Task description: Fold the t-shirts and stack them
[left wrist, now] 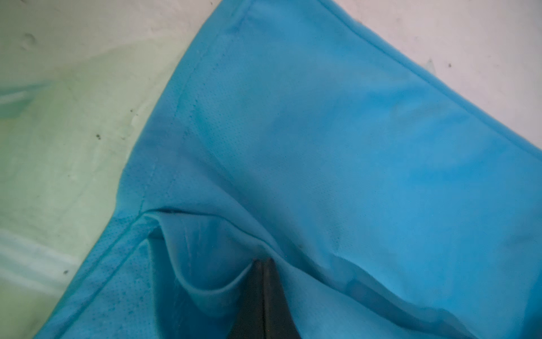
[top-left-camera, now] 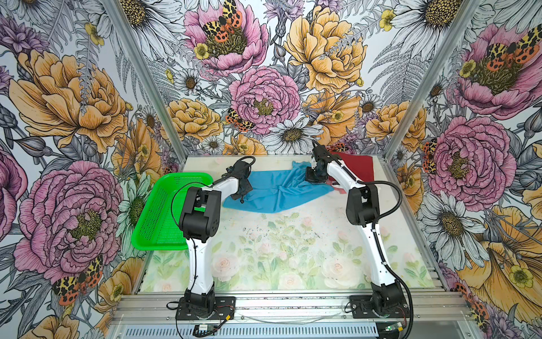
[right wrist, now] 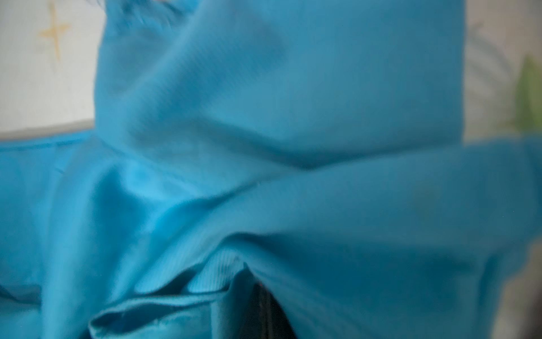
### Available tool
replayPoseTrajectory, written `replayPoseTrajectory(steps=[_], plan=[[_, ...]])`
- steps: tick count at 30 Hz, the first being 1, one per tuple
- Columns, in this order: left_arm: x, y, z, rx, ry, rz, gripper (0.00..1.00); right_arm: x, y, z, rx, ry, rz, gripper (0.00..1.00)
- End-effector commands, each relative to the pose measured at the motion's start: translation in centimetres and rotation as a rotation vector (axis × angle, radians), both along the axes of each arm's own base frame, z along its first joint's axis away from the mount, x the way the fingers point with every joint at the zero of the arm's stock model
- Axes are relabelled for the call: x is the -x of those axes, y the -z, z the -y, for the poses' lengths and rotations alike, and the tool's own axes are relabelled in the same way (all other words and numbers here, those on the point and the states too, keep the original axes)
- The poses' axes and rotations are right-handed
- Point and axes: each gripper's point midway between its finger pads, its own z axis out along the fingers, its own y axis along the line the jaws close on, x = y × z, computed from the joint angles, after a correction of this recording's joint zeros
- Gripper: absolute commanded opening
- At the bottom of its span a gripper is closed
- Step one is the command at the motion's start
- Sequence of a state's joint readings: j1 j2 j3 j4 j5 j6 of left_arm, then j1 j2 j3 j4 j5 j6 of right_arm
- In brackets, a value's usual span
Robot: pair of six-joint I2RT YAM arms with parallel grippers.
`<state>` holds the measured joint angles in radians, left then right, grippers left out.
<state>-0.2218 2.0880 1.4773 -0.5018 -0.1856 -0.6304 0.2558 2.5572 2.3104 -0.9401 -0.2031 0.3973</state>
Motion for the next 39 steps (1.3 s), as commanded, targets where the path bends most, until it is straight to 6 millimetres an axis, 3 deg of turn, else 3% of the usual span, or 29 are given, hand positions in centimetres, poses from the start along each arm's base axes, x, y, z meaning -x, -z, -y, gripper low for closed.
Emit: replayPoseTrajectory(steps=[1, 6, 15, 21, 28, 32, 39], plan=[[1.2, -5.3, -0.2, 0.048, 0.036, 0.076, 0.00, 2.4, -6.7, 1.4, 0.046, -0.033, 0.084, 0.00], [5.8, -8.3, -0.2, 0.097, 0.051, 0.112, 0.00, 8.7, -10.4, 3.8, 0.072, -0.007, 0.125, 0.00], [16.3, -10.1, -2.8, 0.090, -0.007, 0.156, 0.00, 21.5, -12.8, 8.4, 0.087, 0.066, 0.169, 0.00], [21.8, -11.4, -3.9, 0.131, -0.039, 0.224, 0.00, 28.7, -14.4, 10.2, 0.026, 0.132, 0.238, 0.00], [25.2, -10.8, -3.7, 0.160, -0.022, 0.230, 0.00, 32.1, -13.6, 10.7, 0.002, 0.147, 0.245, 0.00], [26.3, -10.1, -3.6, 0.171, -0.026, 0.226, 0.00, 33.0, -15.5, 11.1, 0.001, 0.167, 0.296, 0.00], [27.3, -9.4, -4.1, 0.156, -0.039, 0.213, 0.00, 35.1, -16.6, 11.5, -0.021, 0.205, 0.311, 0.00]])
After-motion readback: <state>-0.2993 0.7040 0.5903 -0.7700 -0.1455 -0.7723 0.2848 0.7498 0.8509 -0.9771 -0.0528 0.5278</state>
